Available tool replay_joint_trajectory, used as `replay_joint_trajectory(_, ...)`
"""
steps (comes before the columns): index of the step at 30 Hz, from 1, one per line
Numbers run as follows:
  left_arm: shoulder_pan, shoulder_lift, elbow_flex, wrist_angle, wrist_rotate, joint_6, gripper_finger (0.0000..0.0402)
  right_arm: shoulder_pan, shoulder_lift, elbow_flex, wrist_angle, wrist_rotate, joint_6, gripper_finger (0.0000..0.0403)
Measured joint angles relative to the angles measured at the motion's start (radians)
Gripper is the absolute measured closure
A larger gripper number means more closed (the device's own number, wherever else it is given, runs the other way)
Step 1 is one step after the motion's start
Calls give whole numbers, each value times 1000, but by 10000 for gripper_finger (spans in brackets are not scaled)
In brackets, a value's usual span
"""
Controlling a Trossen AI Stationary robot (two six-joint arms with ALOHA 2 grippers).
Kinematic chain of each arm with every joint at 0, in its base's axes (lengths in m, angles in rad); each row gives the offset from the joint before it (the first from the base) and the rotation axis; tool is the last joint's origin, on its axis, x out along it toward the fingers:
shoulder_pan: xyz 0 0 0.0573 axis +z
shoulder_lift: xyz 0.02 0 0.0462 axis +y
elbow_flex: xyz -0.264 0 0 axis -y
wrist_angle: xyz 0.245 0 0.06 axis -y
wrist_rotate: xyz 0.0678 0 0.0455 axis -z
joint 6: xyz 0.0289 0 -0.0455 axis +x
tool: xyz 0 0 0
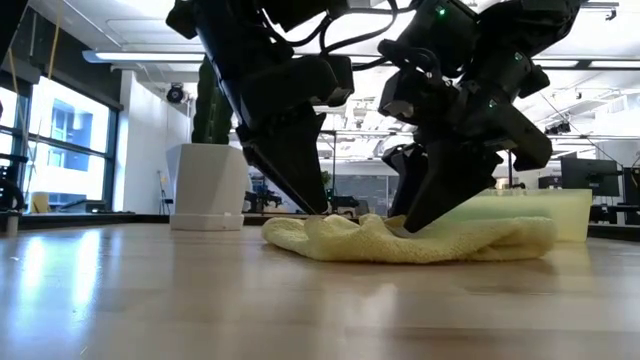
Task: Roll microfiber towels into tight, uniform cylinder then place into a basket
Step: Fold the yellow microfiber cloth
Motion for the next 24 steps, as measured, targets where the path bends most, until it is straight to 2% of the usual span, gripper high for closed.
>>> replay_joint_trajectory(4, 0, 0, 0, 0, 0, 0, 241, 1, 0, 0, 0, -1, 10, 295)
replay_joint_trajectory(11, 0, 0, 0, 0, 0, 0, 241, 0, 0, 0, -9, -1, 16, 394)
replay_joint_trajectory(16, 0, 0, 0, 24, -34, 3, 241, 0, -27, 1, -68, 29, 53, 393)
replay_joint_trajectory(24, 0, 0, 2, 210, -90, 111, 241, 25, -195, 71, -367, 170, 125, 401)
